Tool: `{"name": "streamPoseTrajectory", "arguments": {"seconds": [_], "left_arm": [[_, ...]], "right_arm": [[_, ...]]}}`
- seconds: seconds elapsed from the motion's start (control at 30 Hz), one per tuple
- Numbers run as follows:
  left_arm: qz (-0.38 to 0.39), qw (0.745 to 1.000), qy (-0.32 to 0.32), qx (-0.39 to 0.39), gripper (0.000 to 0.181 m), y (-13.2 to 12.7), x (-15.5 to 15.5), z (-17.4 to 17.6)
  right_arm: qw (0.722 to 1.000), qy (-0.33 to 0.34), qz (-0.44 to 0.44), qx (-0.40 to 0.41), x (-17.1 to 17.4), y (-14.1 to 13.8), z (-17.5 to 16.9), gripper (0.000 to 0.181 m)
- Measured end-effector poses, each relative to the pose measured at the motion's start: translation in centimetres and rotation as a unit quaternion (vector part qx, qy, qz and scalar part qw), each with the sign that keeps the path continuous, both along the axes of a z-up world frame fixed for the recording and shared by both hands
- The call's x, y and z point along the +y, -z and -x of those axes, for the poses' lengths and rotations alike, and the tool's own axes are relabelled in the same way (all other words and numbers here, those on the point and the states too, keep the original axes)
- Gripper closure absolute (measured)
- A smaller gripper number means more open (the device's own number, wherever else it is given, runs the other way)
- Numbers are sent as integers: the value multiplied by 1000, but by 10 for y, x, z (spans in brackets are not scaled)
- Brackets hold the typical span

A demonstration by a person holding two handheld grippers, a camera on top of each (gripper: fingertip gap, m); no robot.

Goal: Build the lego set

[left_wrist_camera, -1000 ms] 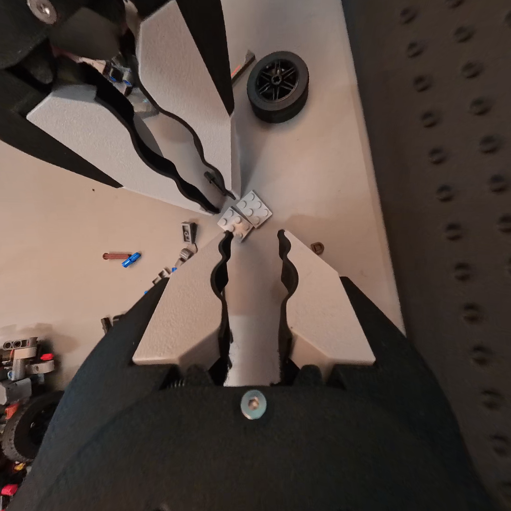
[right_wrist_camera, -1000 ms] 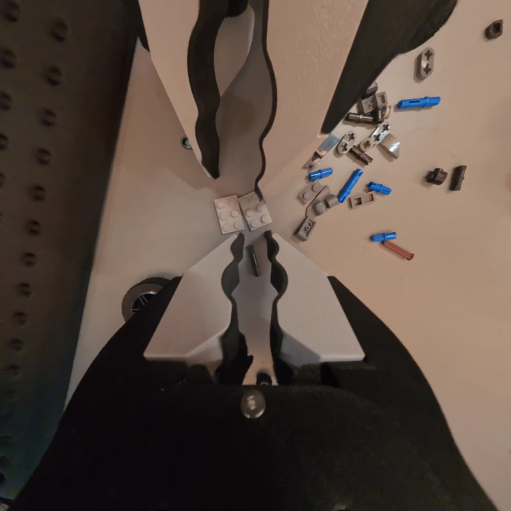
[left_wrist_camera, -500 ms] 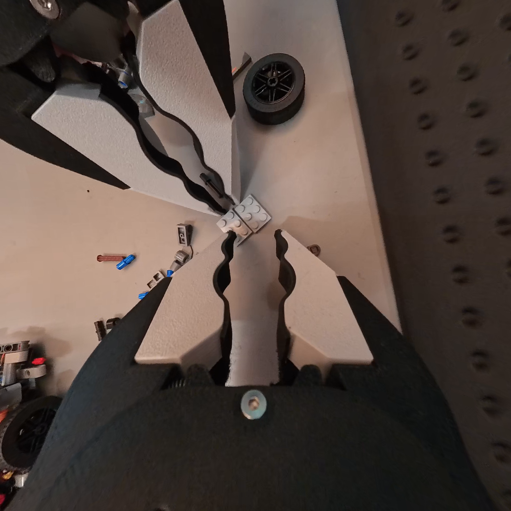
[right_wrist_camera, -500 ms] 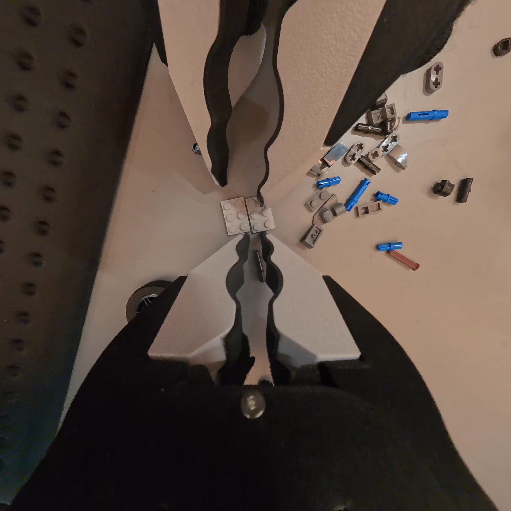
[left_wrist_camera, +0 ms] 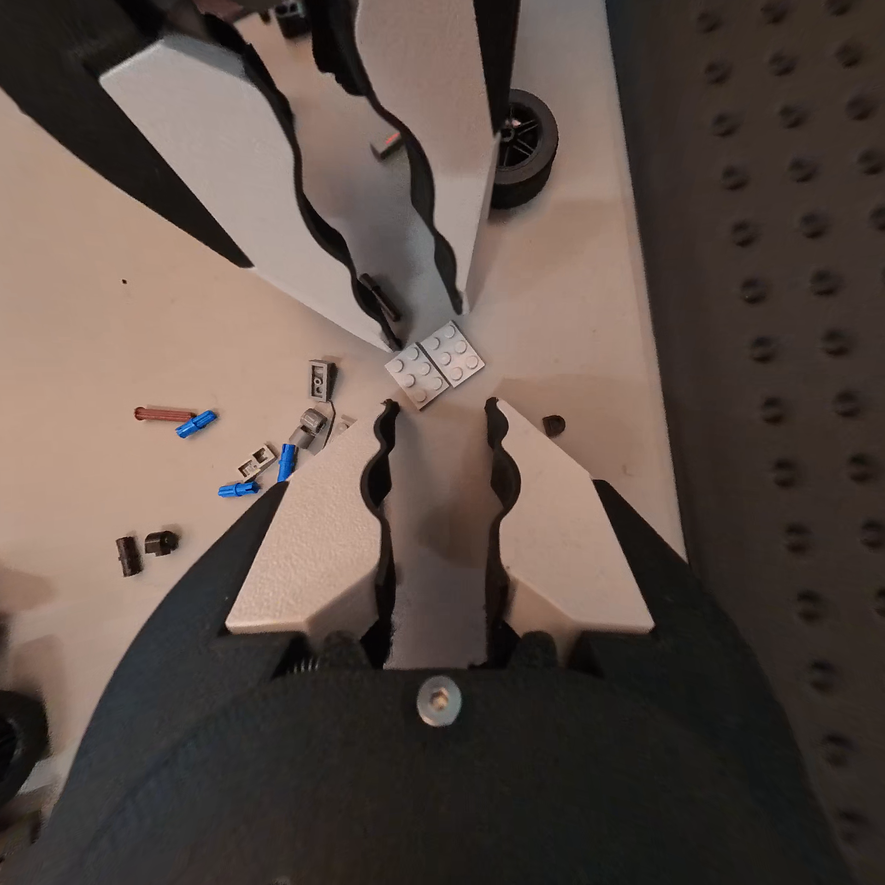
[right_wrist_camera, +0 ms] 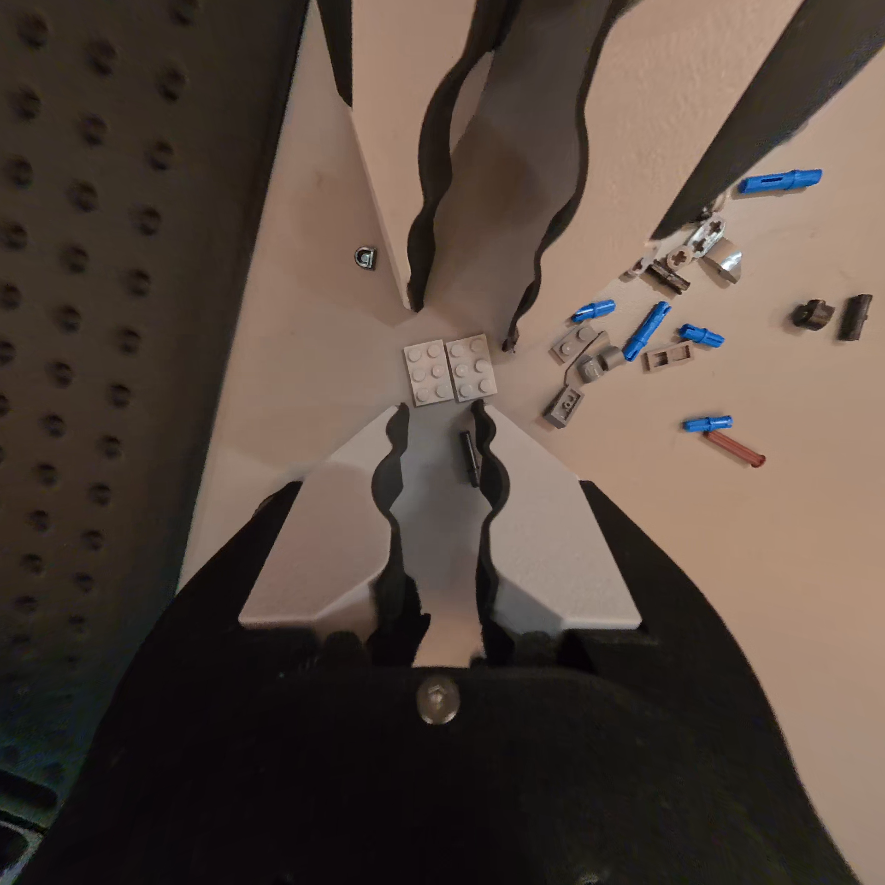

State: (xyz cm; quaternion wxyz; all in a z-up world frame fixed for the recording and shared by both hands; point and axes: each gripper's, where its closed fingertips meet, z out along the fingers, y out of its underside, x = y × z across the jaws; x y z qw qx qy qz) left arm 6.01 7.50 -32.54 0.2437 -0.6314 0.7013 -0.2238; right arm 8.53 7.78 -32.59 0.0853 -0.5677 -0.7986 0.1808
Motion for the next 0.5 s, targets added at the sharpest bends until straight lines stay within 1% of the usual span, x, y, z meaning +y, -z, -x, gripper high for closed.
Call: {"name": "streamPoseTrajectory", "arguments": {"seconds": [0.17,0.27,0.5], "left_arm": [[13,1000,2,-1,145,1,-1,-2],[13,1000,6,-1,147,1,-2,-3],[10,1000,4,-1,148,1,-3,-3]], "right_arm": [[1000,2,-4,1,0,0,2,159],[1000,2,-12,2,1,1,2,163],[1000,3,-15,2,2,1,3,165]]}}
